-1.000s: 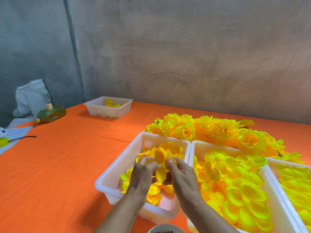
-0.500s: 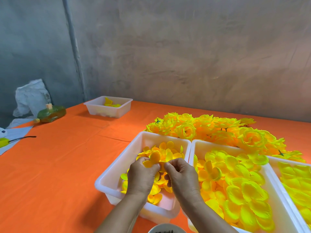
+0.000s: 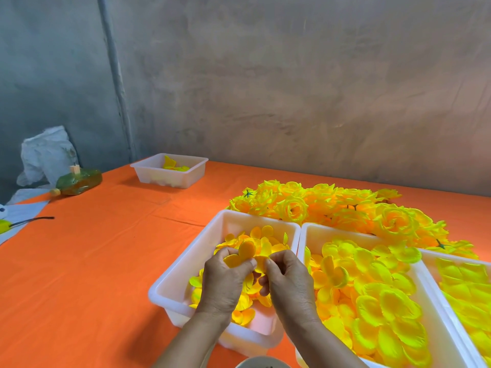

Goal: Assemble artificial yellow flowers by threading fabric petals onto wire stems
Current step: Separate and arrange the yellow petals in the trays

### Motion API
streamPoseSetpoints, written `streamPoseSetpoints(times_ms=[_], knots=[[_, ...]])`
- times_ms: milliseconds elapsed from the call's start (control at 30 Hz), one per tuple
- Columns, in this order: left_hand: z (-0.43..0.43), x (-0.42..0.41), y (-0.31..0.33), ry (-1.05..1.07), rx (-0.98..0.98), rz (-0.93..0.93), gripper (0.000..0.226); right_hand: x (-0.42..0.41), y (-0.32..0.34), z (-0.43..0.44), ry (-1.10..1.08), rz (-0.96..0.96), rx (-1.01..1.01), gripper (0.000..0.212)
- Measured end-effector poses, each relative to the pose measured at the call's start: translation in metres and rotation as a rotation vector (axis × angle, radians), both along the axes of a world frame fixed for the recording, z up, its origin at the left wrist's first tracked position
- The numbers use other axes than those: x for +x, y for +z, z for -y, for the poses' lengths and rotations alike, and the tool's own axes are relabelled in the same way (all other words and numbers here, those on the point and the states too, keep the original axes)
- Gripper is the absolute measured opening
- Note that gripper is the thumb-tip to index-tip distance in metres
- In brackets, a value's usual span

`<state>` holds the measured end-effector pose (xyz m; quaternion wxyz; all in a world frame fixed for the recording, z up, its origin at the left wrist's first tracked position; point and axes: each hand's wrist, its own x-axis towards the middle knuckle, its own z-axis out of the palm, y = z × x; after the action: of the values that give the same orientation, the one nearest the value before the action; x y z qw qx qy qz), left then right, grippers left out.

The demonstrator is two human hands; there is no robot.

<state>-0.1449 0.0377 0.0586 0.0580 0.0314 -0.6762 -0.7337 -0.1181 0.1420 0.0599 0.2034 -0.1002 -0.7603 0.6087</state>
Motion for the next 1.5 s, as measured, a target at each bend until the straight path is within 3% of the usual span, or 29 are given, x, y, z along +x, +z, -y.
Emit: streamPoseSetpoints(times_ms=[167,333,433,500,600,667,733,867,1067,1167,1367,1433,1500], knots=[[-0.002,-0.003,0.0,0.026,-0.17,-0.019,0.059,0.005,0.002,0.002,0.061,-0.088,-0.007,0.016],[0.0,-0.005,-0.003,-0.026,-0.029,0.027,0.057,0.005,0.004,0.0,0.087,-0.096,-0.036,0.014],[0.003,-0.005,-0.001,-0.036,0.09,0.081,0.043,0.005,0.008,0.001,0.069,-0.03,-0.118,0.013],[0.006,-0.007,-0.001,-0.044,0.237,0.093,0.025,0.005,0.012,0.0,0.067,0.034,-0.178,0.024],[0.009,-0.008,0.0,-0.054,0.345,0.083,0.008,0.005,0.017,0.0,0.16,0.168,-0.061,0.037],[0.009,-0.007,0.0,-0.066,0.36,0.074,0.006,0.005,0.017,0.0,0.203,0.228,0.098,0.031],[0.008,-0.006,0.0,-0.097,0.333,0.057,0.006,0.003,0.014,0.0,0.208,0.238,0.162,0.021],[0.007,-0.003,-0.002,-0.137,0.195,0.007,0.012,0.001,0.009,-0.002,0.114,0.196,0.076,0.017],[0.005,-0.001,-0.001,-0.032,0.046,-0.037,0.016,-0.002,0.009,0.001,0.101,0.175,0.342,0.025],[0.004,-0.002,0.002,-0.024,0.061,-0.004,0.015,-0.001,0.008,0.001,0.108,0.106,0.352,0.026],[0.006,-0.003,0.008,-0.143,0.289,0.195,0.016,0.003,0.005,-0.001,0.153,0.02,0.275,0.024],[0.006,-0.002,0.008,-0.157,0.28,0.196,0.015,0.003,0.005,-0.001,0.154,0.016,0.271,0.025],[0.003,-0.002,0.004,-0.085,0.112,0.074,0.012,0.0,0.003,-0.001,0.12,0.05,0.326,0.025]])
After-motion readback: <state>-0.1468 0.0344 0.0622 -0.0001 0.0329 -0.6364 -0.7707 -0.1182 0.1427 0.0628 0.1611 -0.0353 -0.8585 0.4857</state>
